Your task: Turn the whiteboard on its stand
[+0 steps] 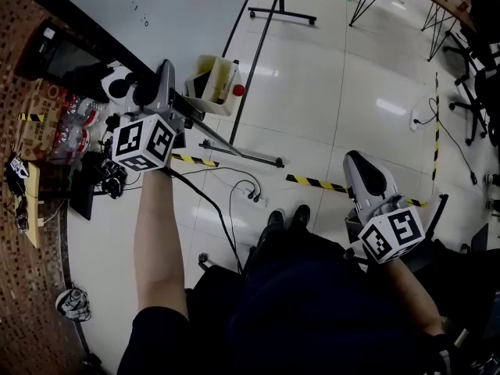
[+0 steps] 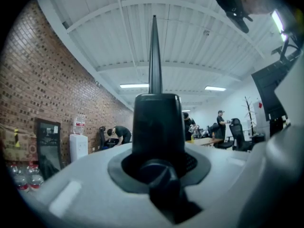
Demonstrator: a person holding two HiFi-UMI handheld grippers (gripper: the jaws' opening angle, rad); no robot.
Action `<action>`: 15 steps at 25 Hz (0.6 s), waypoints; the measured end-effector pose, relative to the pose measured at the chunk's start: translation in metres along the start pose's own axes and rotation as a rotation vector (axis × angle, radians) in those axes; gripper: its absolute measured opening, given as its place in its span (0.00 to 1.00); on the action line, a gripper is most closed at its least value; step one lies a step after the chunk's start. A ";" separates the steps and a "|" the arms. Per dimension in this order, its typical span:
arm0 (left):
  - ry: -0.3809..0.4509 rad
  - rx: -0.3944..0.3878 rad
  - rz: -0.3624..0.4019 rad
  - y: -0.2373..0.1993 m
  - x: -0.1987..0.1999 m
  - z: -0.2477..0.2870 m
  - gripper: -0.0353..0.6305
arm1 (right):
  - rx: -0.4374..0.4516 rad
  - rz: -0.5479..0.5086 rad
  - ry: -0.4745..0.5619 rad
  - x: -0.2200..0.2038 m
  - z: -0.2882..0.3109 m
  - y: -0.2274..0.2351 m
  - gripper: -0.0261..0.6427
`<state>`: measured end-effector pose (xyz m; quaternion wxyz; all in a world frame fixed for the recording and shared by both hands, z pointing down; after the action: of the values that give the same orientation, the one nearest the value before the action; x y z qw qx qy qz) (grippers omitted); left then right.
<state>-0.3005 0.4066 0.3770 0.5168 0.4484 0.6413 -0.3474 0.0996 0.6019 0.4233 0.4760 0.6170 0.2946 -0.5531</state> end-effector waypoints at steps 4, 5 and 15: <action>0.025 -0.007 0.000 0.011 -0.004 -0.028 0.24 | 0.011 -0.008 0.027 -0.005 0.010 -0.014 0.08; 0.028 -0.010 -0.003 0.013 -0.006 -0.036 0.24 | 0.021 -0.017 0.035 -0.006 0.013 -0.021 0.08; 0.042 -0.018 -0.014 0.018 -0.003 -0.057 0.24 | 0.112 -0.048 0.029 -0.005 0.053 -0.057 0.08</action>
<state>-0.3038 0.4641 0.3933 0.5050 0.4464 0.6581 -0.3355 0.0265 0.5752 0.4163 0.4233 0.6433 0.2848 -0.5708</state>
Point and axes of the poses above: the fingertips, and each gripper's own axes: z forward along the fingers, y to its right, x out of its top, the point moved 10 cm from there along -z, backward along the fingers, and after that the axes turned 9 degrees about y, right-handed, at the moved point
